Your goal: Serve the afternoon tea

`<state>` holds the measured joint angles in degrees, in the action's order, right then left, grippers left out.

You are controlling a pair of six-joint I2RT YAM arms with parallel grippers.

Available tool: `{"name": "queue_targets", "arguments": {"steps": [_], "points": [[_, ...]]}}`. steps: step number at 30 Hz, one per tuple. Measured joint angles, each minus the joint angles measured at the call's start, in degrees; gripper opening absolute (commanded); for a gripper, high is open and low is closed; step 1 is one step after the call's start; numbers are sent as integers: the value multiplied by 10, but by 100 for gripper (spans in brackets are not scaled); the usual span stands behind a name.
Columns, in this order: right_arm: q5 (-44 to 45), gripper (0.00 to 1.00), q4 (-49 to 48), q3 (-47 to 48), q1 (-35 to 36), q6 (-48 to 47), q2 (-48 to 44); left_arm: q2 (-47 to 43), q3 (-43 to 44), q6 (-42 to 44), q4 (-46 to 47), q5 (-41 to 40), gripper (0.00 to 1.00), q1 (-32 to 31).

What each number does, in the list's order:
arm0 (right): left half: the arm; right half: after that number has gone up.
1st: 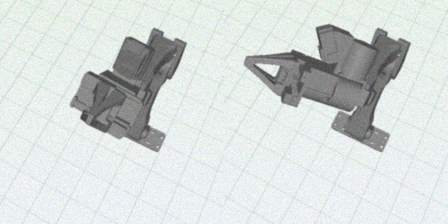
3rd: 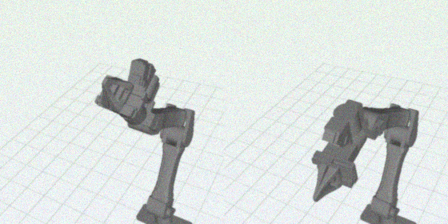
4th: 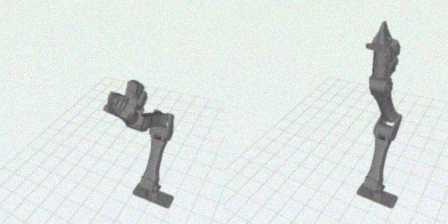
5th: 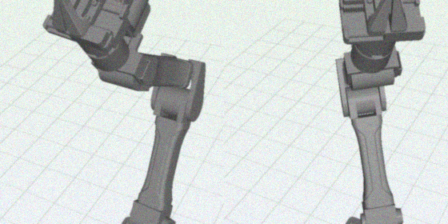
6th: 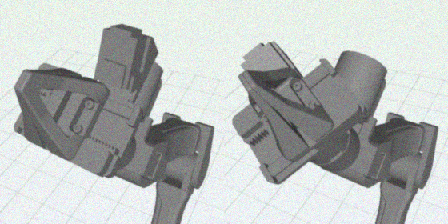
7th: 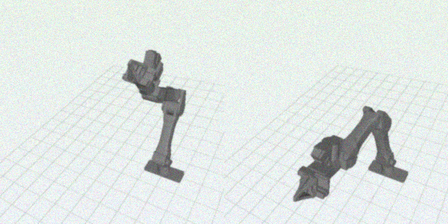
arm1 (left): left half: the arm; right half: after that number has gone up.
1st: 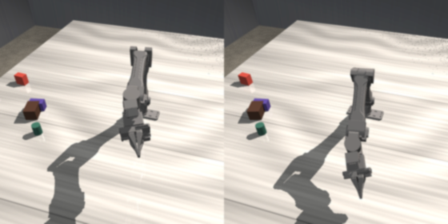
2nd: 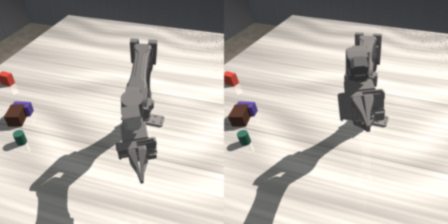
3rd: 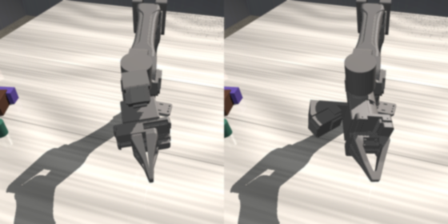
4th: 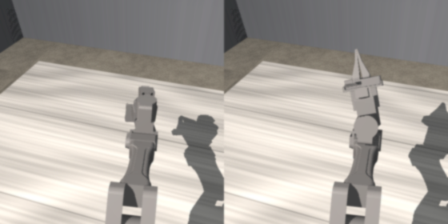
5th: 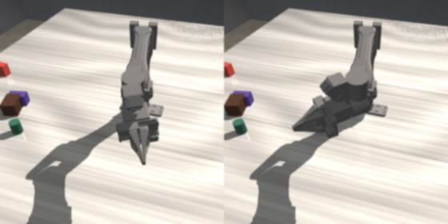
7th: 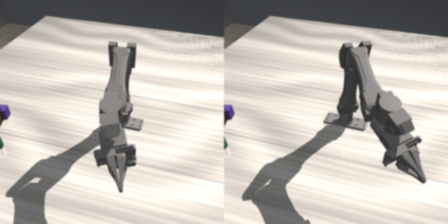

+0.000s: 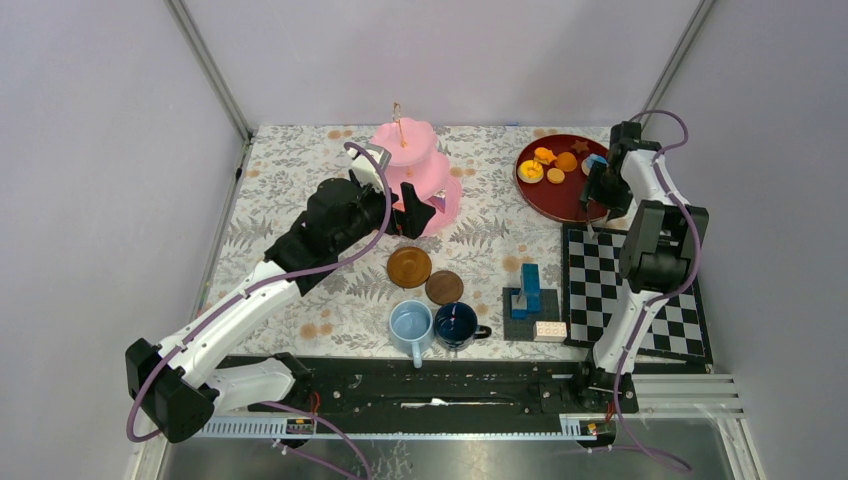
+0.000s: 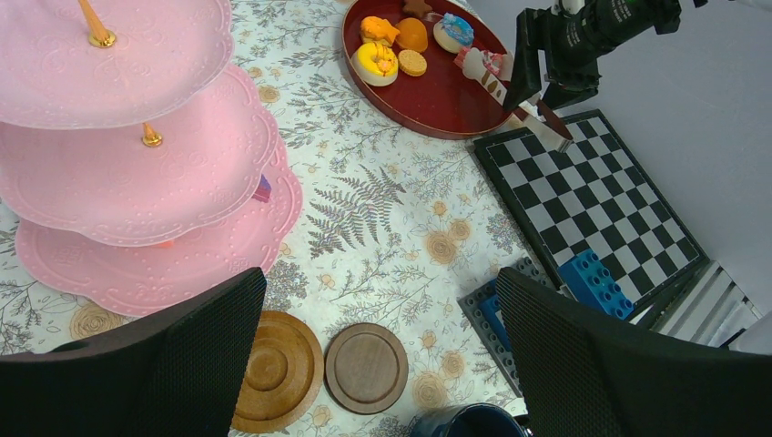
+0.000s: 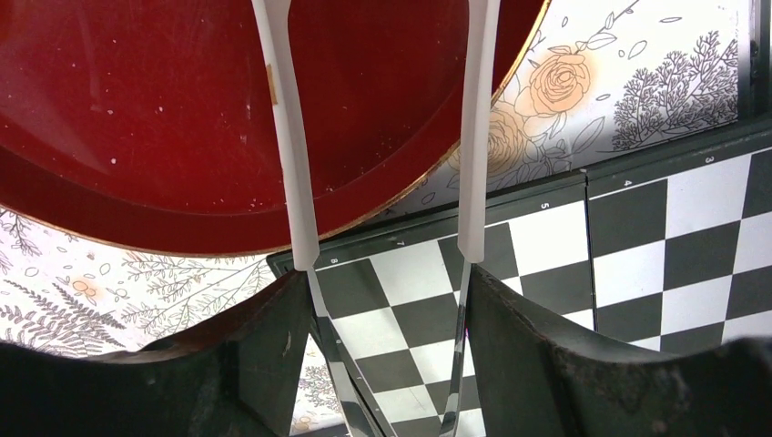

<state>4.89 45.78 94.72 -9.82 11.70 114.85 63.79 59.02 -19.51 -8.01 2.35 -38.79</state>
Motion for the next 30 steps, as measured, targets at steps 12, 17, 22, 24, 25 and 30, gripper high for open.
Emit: {"name": "queue_targets", "arguments": {"steps": [12,17,22,24,25,30], "points": [[1,49,-1,9,-1,-7,24,0,0,0,0,0,99,0],[-1,38,-5,9,-1,-9,24,0,0,0,0,0,99,0],[-12,31,-16,5,-1,-10,21,0,0,0,0,0,99,0],[-15,31,-17,-2,-1,-9,13,0,0,0,0,0,99,0],[-15,30,-18,-7,-1,-9,8,0,0,0,0,0,99,0],[-16,29,-19,-27,-1,-7,-27,0,0,0,0,1,99,0]]}}
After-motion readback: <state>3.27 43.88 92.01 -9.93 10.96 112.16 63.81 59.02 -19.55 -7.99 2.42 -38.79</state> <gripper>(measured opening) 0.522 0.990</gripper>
